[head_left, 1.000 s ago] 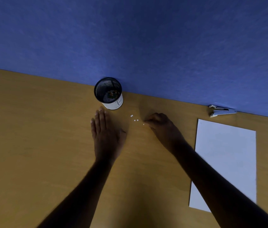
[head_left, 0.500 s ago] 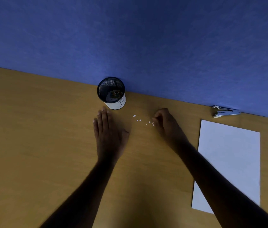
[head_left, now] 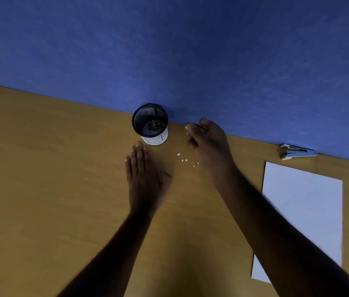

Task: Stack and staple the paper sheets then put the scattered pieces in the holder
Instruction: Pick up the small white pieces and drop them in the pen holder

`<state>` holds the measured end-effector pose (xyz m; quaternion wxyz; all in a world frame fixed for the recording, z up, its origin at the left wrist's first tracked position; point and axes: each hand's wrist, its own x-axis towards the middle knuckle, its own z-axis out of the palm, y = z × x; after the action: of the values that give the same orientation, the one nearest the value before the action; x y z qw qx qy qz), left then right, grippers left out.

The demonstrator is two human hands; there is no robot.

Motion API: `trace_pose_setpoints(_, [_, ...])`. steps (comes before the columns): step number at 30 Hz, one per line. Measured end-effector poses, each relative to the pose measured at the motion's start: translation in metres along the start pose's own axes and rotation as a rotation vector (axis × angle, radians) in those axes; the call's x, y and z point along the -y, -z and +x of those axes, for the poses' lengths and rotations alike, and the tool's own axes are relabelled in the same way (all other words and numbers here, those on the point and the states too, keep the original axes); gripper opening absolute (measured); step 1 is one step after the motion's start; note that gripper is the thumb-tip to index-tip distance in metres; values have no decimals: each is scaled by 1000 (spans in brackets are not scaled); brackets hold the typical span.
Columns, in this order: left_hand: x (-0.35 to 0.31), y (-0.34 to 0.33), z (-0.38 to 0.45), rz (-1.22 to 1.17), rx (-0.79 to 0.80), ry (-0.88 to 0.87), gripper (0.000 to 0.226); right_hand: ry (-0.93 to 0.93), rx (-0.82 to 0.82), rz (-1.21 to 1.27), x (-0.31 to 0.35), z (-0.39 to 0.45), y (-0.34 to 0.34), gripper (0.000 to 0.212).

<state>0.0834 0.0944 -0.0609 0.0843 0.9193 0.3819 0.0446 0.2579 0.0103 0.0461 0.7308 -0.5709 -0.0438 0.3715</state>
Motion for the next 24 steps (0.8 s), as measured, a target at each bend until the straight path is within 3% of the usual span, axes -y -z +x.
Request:
trace_pose_setpoints(4, [0, 0, 0, 5, 3, 1, 91, 111, 93, -182, 5, 19, -40, 18])
trace_pose_setpoints(10, [-2, 3, 0, -8, -14, 4, 89, 516, 219, -778, 2, 43, -64, 17])
trace_pose_setpoints(14, [-2, 3, 1, -4, -9, 7, 90, 672, 263, -1048, 3, 53, -62, 11])
trace_pose_setpoints(17, [-2, 3, 0, -9, -6, 9, 89, 724, 266, -1112, 6, 59, -60, 5])
trace_pose_setpoints(24, [-3, 4, 1, -13, -9, 13, 89, 697, 249, -1086, 12, 62, -60, 12])
